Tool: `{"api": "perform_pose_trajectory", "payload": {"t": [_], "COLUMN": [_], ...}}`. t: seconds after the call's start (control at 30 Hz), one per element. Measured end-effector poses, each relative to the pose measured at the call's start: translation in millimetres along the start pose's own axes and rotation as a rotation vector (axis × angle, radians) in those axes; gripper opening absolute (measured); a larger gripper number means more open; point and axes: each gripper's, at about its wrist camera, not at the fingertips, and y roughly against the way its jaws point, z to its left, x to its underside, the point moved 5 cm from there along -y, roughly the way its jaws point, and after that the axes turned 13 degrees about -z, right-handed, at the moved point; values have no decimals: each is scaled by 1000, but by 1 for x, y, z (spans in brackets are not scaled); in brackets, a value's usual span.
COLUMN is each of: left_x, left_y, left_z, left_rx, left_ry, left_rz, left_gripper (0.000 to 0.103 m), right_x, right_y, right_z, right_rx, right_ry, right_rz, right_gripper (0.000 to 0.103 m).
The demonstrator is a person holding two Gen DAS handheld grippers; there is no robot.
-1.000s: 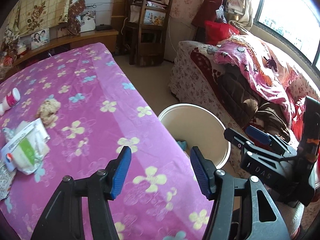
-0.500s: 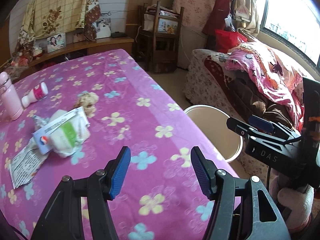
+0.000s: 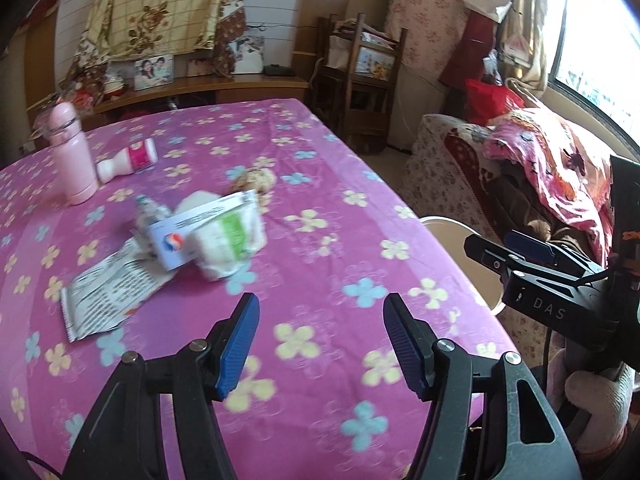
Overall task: Collect trash
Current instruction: 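Move both tools back over the remaining items on the table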
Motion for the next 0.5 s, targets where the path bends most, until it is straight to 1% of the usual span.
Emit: {"api": "perform_pose_trajectory", "payload": {"t": [0.37,0.5], "left_x": [8,10], "left_y": [26,33], "left_z": [83,108], "left_rx": [-128,-171], "left_ry": [84,109], "left_rz": [-3,-2], "left_gripper": [68,69], "right_x": [7,10], "right_y": [-16,-22], "right_z": [52,68], "right_rx": [-85,-109], "right_ry": [29,39], "right_rz": [51,65], "right_gripper": [74,74]}}
